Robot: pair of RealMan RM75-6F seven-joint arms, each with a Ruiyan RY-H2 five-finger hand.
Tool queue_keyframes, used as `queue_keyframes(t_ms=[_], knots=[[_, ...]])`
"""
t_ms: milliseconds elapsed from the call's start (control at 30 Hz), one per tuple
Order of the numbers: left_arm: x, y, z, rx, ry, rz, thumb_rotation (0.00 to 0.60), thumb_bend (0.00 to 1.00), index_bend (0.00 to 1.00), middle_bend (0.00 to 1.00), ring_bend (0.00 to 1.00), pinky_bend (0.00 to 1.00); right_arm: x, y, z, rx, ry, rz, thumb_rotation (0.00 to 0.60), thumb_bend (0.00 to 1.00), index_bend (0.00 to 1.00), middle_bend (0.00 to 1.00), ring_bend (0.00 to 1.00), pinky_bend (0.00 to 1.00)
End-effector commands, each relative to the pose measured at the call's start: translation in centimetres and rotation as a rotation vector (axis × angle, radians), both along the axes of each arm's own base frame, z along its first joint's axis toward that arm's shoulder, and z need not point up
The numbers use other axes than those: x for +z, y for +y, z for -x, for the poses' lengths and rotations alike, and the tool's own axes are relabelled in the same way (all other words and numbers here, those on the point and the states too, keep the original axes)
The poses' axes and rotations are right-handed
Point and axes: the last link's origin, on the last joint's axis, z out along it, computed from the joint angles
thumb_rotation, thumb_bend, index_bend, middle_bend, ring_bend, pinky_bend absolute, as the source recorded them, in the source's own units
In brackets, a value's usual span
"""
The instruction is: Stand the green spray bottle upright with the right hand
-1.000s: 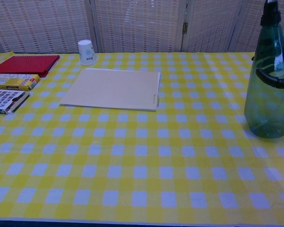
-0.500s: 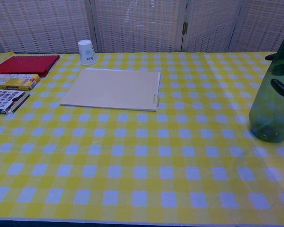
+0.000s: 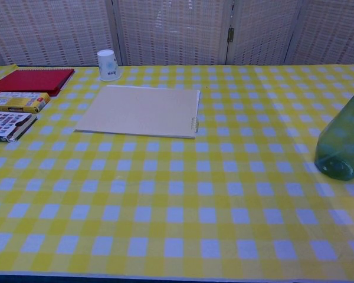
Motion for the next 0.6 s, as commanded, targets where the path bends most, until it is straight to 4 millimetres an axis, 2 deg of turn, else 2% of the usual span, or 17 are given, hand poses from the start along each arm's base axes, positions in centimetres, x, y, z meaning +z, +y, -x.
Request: queue_keyframes(t_ms=[33, 267, 433, 500, 600], knots=[[-0.1, 0.0, 0.0, 0.002, 0.001, 0.002, 0.332, 0.50, 0.00, 0.06, 0.05, 0.00, 0.5, 0.8, 0.3, 0.005, 0.003, 0.001, 0.600, 0.38, 0.00, 0.16, 0.20, 0.05], [-0.3, 0.0, -0.1, 0.001, 0.006, 0.008, 0.331, 0.50, 0.00, 0.06, 0.05, 0.00, 1.5, 2.1, 0.7, 0.010, -0.004, 0.010, 0.600, 0.38, 0.00, 0.15, 0.19, 0.03], [-0.2, 0.0, -0.1, 0.001, 0.001, 0.002, 0.329, 0.50, 0.00, 0.06, 0.05, 0.00, 3.2, 3.9, 1.7, 0.002, 0.010, 0.049, 0.600, 0.38, 0.00, 0.14, 0.18, 0.01], [-0.1, 0.0, -0.1, -0.002, 0.002, 0.000, 0.329, 0.50, 0.00, 0.06, 0.05, 0.00, 3.9, 4.8, 2.3, -0.012, 0.074, 0.058, 0.600, 0.38, 0.00, 0.12, 0.16, 0.00], [-0.1, -0.1, -0.2, -0.005, 0.003, -0.006, 0.331, 0.50, 0.00, 0.06, 0.05, 0.00, 5.8, 7.0, 3.4, -0.046, 0.269, 0.070, 0.600, 0.38, 0.00, 0.09, 0.11, 0.00]])
